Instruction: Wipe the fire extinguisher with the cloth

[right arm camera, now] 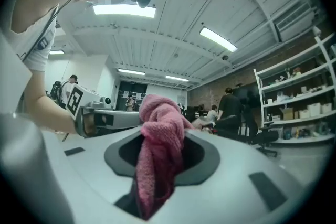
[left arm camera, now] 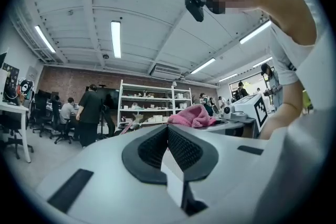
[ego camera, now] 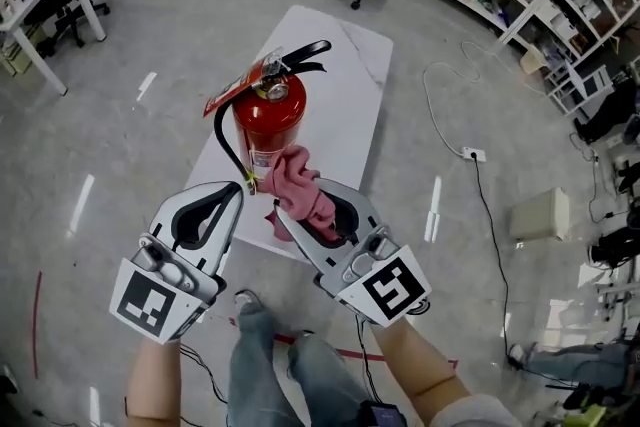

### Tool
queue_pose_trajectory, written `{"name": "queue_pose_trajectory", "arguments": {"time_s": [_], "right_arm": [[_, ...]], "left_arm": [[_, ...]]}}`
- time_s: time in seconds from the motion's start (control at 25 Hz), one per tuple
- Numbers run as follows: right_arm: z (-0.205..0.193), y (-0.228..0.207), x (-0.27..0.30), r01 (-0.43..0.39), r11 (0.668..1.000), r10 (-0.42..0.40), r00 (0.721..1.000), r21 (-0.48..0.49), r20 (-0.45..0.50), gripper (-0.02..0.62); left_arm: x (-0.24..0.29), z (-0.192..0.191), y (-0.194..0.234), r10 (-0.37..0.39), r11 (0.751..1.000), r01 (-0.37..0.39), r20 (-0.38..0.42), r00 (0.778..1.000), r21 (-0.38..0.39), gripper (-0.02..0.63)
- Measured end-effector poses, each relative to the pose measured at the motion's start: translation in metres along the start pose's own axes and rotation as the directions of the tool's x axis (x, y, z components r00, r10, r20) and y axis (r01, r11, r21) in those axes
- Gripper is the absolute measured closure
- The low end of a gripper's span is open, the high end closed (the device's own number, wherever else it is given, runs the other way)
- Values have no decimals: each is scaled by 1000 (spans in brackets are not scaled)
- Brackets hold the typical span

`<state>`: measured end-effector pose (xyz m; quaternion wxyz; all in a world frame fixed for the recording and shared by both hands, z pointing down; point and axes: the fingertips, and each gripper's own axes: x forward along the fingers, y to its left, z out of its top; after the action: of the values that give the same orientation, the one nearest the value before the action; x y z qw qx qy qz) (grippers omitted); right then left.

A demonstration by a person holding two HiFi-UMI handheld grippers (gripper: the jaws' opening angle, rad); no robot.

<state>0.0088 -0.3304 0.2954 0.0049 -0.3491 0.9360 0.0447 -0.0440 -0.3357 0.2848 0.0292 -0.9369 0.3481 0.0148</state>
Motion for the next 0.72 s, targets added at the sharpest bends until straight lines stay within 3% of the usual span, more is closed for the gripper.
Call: {"name": "queue_pose_trajectory", "arguments": {"time_s": [0.36, 0.6, 0.72], "right_arm": [[160, 41, -71, -57, 998, 57, 998, 37, 14, 456], [201, 71, -109, -90, 996, 90, 996, 26, 23, 456], [206, 86, -122, -97, 995, 97, 995, 1, 22, 456]], "left_arm": [[-29, 163, -75, 47, 999, -47, 35, 998, 12, 597], [-50, 206, -124, 73, 995, -76, 44, 996, 58, 595], [-63, 211, -141, 87, 993, -91, 53, 995, 75, 597]]}}
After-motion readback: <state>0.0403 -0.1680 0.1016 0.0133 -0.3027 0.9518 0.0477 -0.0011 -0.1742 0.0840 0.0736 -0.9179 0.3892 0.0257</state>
